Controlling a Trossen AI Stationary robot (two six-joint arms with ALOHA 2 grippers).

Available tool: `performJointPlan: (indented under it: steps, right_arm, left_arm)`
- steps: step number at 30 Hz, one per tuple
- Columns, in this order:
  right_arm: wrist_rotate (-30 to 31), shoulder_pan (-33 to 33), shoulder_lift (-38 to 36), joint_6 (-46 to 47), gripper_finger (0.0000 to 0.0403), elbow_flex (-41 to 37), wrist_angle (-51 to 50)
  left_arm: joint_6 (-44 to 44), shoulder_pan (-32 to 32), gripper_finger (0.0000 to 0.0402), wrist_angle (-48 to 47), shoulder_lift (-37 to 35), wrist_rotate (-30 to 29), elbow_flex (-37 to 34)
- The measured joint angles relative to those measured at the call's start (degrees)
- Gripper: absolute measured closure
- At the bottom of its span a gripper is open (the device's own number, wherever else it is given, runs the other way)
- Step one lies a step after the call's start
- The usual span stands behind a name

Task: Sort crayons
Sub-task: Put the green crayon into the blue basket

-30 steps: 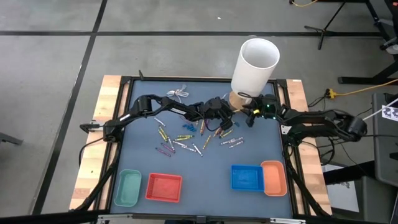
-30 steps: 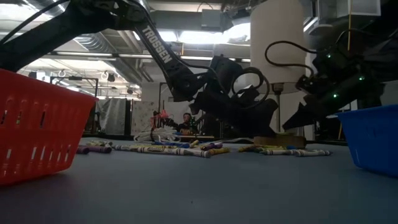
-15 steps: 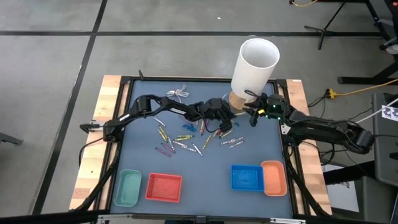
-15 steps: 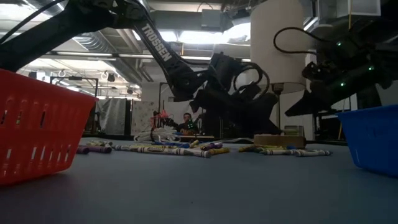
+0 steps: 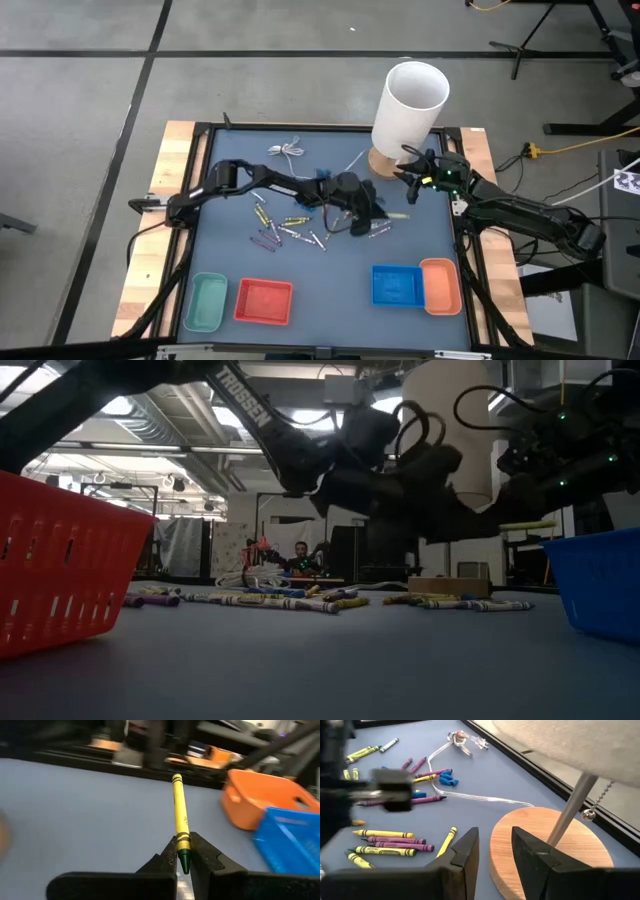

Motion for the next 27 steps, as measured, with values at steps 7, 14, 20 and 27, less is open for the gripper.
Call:
performJointPlan:
  steps: [7,14,20,27]
  right_arm:
    - [0.0,0.0,0.0,0.0,0.0286,0.0,0.1]
    - [0.0,0.0,0.0,0.0,0.0286,0.0,0.1]
    - [0.0,0.0,0.0,0.1,0.0286,0.0,-0.4]
    - [0.0,0.0,0.0,0.3,0.0286,0.0,-2.8]
  left_arm:
    - [5.6,-5.5,0.0392,-0.4,0.0,0.4,0.0]
    - [7.7,-7.1,0.0392,0.2,-0.5,0.9,0.0]
    - [8.0,-7.2,0.0392,0.7,-0.5,2.5,0.0]
    - [7.7,-10.2,0.0392,1.1,-0.5,3.8,0.0]
